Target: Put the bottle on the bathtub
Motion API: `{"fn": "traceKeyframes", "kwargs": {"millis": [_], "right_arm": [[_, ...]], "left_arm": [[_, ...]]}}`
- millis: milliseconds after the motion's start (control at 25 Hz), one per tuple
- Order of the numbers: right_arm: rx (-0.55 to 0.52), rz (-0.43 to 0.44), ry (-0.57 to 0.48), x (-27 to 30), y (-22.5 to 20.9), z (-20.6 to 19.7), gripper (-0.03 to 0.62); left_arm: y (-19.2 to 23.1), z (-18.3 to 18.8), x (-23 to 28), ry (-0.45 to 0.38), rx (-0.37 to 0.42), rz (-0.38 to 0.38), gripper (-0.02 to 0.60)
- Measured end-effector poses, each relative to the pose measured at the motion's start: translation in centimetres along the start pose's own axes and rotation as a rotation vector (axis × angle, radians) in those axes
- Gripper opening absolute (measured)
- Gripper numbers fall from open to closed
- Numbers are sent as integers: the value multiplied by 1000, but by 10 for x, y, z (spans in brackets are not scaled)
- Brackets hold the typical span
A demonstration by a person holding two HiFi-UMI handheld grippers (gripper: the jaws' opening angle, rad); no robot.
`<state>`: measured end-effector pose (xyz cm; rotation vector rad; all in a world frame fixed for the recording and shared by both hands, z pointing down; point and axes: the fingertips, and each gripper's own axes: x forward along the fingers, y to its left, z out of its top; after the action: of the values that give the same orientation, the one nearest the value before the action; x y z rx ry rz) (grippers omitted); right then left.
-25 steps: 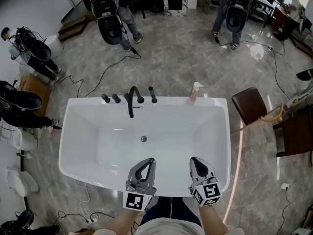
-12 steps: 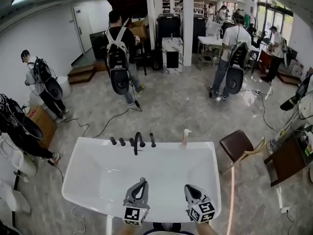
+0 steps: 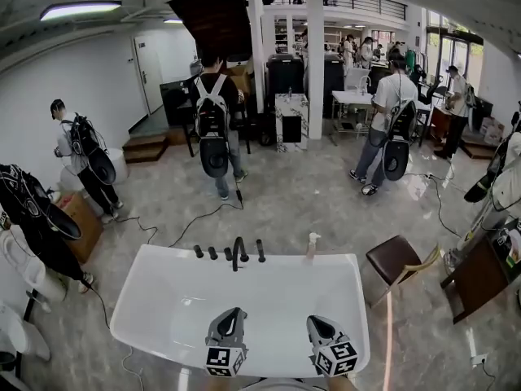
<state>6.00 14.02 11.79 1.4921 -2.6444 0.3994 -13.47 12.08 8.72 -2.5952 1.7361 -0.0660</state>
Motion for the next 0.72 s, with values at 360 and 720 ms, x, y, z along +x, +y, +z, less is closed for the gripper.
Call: {"fn": "traceKeyframes", "kwargs": {"millis": [360,720], "right_arm": [[7,-7,-44,0,14,23,5],[-5,-39,-57,-4,24,41,5]], "left_arm": [[5,15,-14,-7,-4,-16,9],[7,26,-17,2,-36,-37,9]]}}
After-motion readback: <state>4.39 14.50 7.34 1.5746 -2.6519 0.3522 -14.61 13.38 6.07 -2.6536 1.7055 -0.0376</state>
